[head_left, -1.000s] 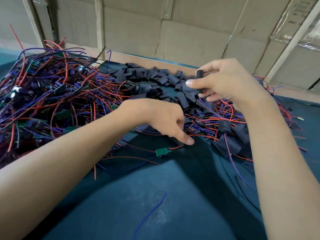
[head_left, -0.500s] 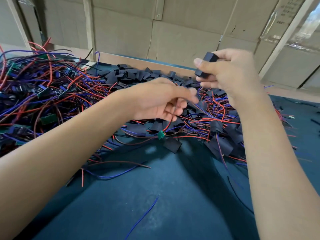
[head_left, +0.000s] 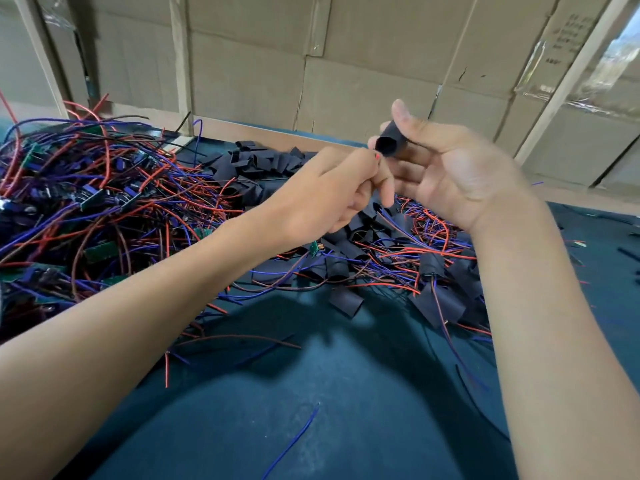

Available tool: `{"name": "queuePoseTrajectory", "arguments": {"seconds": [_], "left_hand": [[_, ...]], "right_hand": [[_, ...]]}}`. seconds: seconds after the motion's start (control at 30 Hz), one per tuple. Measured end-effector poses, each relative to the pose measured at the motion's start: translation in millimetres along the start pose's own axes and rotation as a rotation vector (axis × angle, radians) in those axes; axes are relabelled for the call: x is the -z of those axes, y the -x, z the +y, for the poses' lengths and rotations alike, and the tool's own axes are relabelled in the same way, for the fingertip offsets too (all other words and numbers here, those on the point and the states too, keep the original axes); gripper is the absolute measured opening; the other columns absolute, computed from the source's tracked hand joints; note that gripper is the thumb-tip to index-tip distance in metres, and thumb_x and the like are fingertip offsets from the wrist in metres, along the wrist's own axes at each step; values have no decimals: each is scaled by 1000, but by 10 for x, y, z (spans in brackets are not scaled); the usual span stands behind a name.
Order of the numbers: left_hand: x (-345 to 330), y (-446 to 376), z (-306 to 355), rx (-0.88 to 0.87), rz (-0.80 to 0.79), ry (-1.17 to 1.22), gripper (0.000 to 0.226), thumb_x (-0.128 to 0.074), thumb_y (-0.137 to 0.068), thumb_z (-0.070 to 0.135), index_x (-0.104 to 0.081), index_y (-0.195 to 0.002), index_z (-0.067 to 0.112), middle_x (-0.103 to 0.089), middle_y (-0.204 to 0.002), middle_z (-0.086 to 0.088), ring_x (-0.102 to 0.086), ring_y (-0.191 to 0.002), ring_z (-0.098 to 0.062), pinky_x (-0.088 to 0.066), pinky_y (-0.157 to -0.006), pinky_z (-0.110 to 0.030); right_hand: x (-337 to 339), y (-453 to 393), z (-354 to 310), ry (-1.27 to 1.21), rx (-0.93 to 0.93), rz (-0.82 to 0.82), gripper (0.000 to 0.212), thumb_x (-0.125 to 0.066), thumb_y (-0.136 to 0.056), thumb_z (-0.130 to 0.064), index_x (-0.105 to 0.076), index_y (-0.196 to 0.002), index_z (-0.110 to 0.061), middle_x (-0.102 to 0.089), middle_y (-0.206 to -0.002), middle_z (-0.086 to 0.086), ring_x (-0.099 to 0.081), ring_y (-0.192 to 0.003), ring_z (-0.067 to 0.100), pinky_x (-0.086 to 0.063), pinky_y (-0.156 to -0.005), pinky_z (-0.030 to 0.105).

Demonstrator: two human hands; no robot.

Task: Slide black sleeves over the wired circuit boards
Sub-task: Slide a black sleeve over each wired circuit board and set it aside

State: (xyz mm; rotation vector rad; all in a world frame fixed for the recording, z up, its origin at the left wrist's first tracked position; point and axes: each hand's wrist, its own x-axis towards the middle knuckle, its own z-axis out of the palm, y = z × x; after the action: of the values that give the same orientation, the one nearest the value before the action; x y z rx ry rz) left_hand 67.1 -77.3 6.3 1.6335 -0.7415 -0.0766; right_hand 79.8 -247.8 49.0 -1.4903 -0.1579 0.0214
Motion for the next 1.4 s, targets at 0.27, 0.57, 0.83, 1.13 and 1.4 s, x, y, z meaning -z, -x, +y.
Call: {"name": "queuePoseTrajectory", "arguments": {"seconds": [0.27, 0.57, 0.83, 1.13, 1.4], "left_hand": [[-46, -26, -60, -26, 41, -388, 32, -37, -110, 20, -67, -110, 9, -62, -66, 5, -50, -54, -14, -43, -57, -27], [56, -88, -54, 123, -13, -406, 37, -41, -109, 28, -72, -102, 9, -52, -52, 9, -40, -43, -4, -39, -50, -19], [63, -85, -18, 141, -73, -469, 35, -42, -108, 30, -73, -106, 14, -57, -53, 9, -42, -44, -6, -40, -53, -22], [55, -77, 16, 158, -98, -419, 36, -42, -108, 31, -73, -106, 11, -52, -51, 8, -37, -46, -13, -36, -55, -28], [54, -64, 9, 201, -178, -204, 43, -40, -109, 28, -68, -102, -4, -41, -52, 2, -28, -43, -10, -26, -47, -27]], "right_hand": [[8, 13, -11, 113, 31, -38, 26, -80, -74, -29, -69, -88, -9, -75, -89, 11, -61, -61, 19, -50, -55, 25], [73, 66, -58, 215, 40, -81, 36, -77, -74, -26, -69, -104, -9, -77, -102, 12, -71, -81, 22, -58, -81, 32], [64, 25, -26, 203, 74, -35, 37, -79, -75, -9, -69, -110, -4, -74, -94, 13, -72, -82, 25, -60, -71, 34], [50, 31, -37, 210, 133, -61, 24, -73, -85, -1, -72, -108, -7, -72, -82, 3, -72, -77, 23, -60, -66, 34], [-31, 37, -57, 224, 112, -64, 10, -62, -96, -1, -66, -99, -9, -71, -85, 10, -71, -76, 21, -60, -76, 39]]}}
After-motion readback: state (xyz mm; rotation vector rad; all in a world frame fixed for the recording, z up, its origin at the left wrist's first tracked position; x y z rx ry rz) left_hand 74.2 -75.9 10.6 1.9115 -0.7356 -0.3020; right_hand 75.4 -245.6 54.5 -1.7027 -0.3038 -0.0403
